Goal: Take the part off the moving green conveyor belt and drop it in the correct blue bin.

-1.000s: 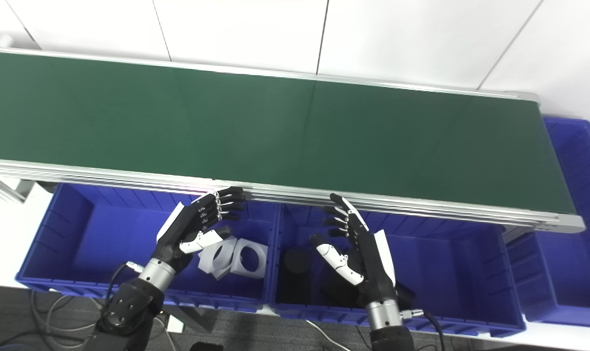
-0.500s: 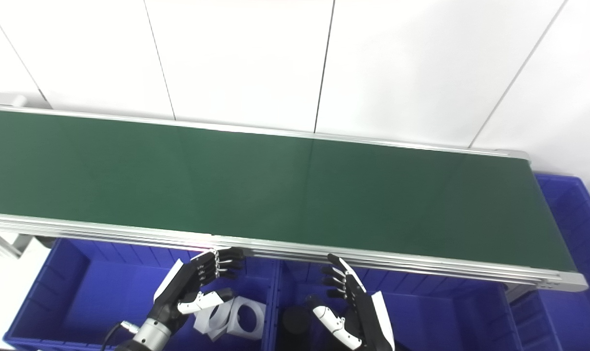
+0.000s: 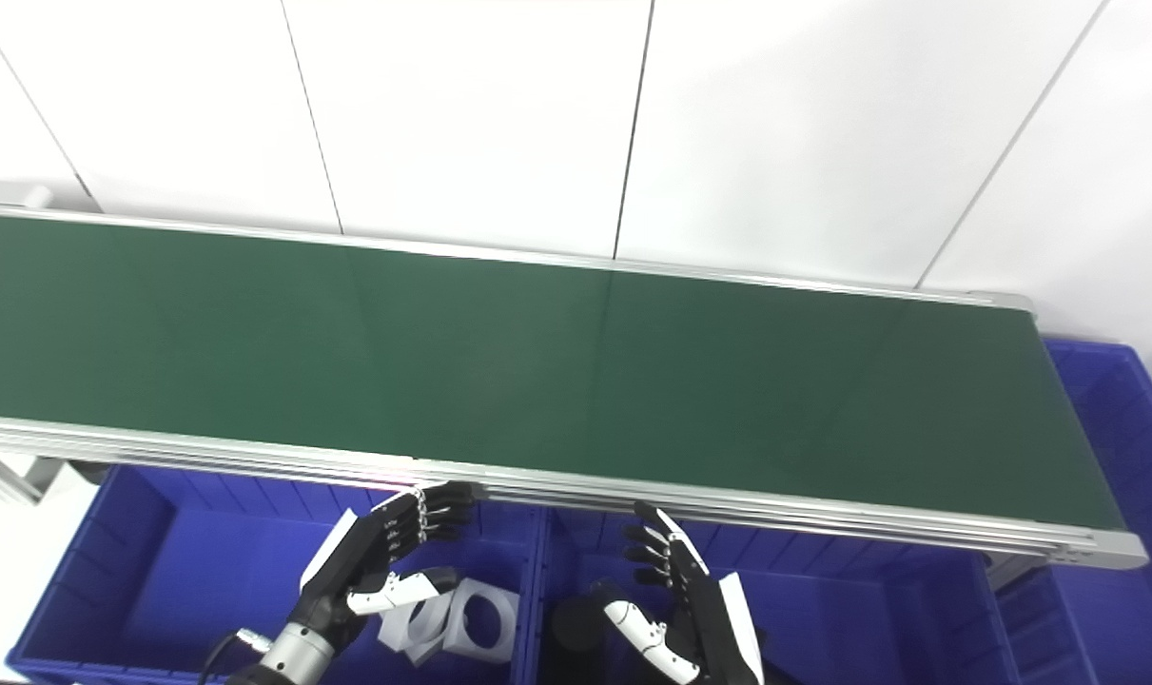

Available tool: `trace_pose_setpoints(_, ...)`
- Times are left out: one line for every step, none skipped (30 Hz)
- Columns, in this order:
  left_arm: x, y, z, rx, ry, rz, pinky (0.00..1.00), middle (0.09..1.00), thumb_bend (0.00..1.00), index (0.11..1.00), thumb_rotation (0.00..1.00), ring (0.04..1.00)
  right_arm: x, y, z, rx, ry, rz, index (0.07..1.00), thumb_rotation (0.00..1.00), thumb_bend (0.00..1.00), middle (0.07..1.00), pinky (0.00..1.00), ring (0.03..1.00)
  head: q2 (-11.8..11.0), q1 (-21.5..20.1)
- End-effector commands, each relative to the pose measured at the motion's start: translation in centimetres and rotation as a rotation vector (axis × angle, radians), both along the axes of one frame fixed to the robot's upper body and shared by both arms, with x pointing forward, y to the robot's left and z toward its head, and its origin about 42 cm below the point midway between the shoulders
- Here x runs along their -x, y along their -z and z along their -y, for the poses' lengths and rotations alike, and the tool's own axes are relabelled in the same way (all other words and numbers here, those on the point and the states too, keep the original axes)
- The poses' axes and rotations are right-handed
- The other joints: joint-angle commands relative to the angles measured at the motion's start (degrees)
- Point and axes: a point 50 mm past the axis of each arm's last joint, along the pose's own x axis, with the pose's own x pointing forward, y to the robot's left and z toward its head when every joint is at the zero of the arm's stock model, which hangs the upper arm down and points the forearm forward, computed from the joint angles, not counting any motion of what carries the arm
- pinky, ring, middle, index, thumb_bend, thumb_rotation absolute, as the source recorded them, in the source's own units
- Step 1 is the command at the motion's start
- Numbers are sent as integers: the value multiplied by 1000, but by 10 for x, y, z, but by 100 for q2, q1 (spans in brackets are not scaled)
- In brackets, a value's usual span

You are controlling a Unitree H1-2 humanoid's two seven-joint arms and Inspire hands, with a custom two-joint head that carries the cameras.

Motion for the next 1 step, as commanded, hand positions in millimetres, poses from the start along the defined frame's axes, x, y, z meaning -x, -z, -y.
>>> trace_pose_setpoints(-8,-9,-5,13,3,68,725,781,794,769,434,750,-6,-11,-8,-27,-14,102,881,558,532,813,710,769,-27,-224)
